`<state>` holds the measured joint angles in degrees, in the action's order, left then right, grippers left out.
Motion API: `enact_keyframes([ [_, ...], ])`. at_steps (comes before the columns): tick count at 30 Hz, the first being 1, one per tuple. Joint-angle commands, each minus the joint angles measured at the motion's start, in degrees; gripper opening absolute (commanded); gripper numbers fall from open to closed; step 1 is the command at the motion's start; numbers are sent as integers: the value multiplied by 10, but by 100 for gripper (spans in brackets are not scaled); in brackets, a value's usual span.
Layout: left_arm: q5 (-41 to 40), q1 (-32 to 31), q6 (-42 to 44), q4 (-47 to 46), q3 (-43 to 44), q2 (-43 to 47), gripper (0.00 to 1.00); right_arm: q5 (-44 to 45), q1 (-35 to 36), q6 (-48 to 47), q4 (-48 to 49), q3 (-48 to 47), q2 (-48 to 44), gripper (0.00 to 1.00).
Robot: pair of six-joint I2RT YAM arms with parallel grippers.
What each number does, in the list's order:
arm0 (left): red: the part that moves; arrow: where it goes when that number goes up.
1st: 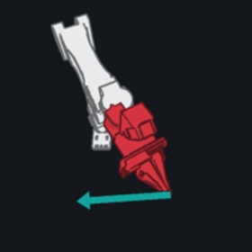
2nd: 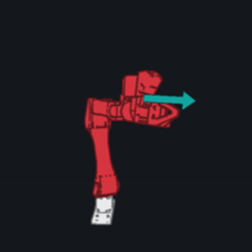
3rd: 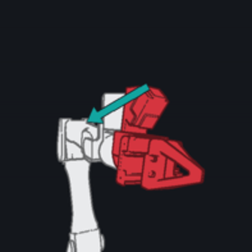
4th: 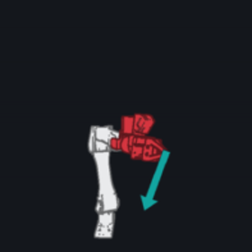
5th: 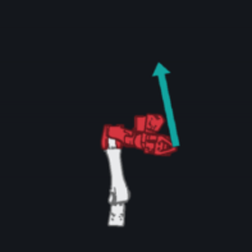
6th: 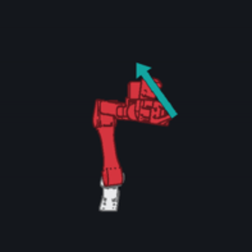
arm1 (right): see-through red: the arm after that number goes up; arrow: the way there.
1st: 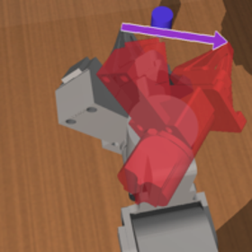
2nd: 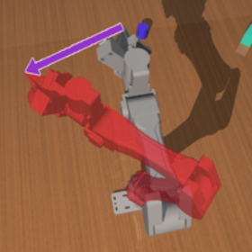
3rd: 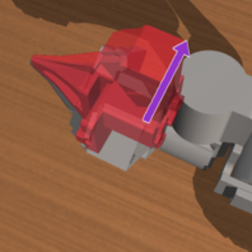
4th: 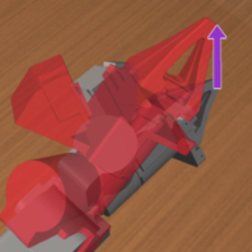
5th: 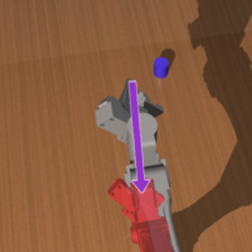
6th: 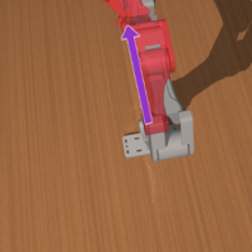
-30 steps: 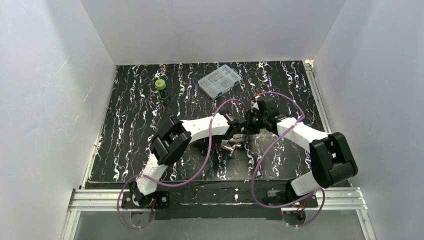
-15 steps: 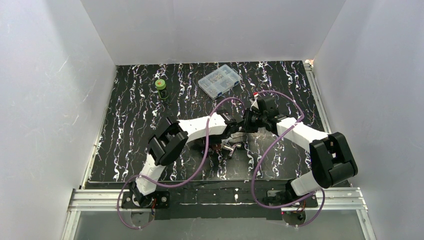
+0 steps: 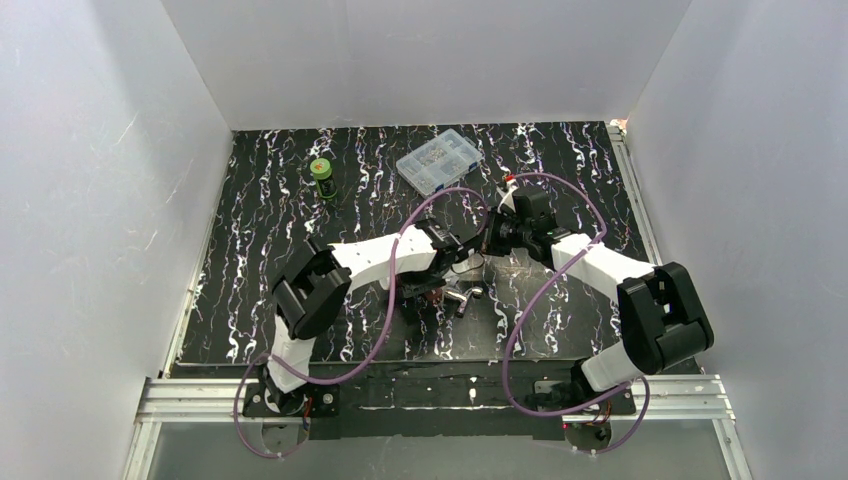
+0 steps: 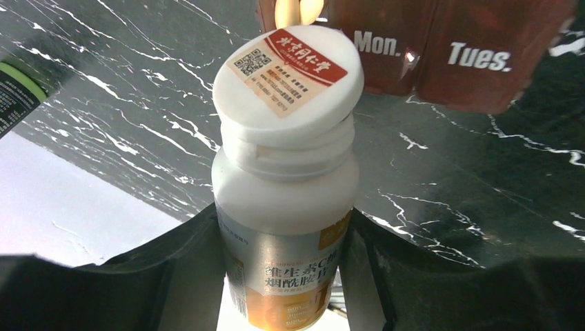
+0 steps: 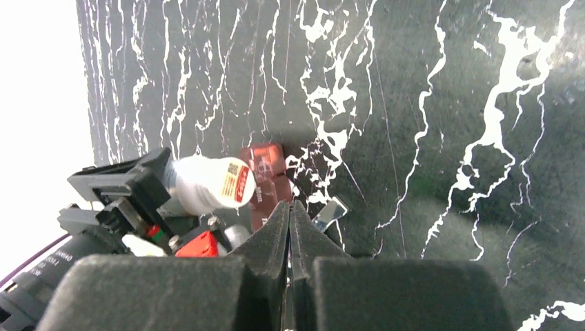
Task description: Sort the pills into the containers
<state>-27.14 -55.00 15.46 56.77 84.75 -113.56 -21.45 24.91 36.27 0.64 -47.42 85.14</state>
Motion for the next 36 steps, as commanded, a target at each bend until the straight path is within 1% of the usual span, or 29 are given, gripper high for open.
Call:
enact_keyframes([
  [1, 17, 3, -24, -14, -10, 41, 0, 12, 2, 1, 44, -28, 8, 5],
  [7, 24, 14, -39, -26, -22, 55, 0, 13, 4, -1, 41, -31, 13, 5],
  [10, 32, 23, -57, -43, -41, 76, 0, 13, 5, -2, 40, -33, 15, 5],
  [13, 55, 36, -86, -79, -70, 108, 0, 14, 7, -4, 39, -34, 16, 5],
  [17, 68, 53, -114, -158, -135, 168, 0, 15, 7, -6, 37, -35, 16, 5],
  [21, 75, 62, -142, -248, -201, 227, 0, 16, 8, -10, 29, -42, 15, 5],
  [27, 94, 74, -195, -439, -322, 332, 0, 18, 11, -15, -34, -76, -26, 5],
  [29, 122, 78, -198, -523, -370, 378, 0, 20, 17, -17, -67, -99, -43, 5],
  [33, 195, 91, -205, -721, -469, 484, 0, 19, 33, -24, -135, -159, -63, 5],
  [36, 228, 101, -209, -784, -498, 530, 0, 35, 48, -37, -177, -197, -74, 5],
])
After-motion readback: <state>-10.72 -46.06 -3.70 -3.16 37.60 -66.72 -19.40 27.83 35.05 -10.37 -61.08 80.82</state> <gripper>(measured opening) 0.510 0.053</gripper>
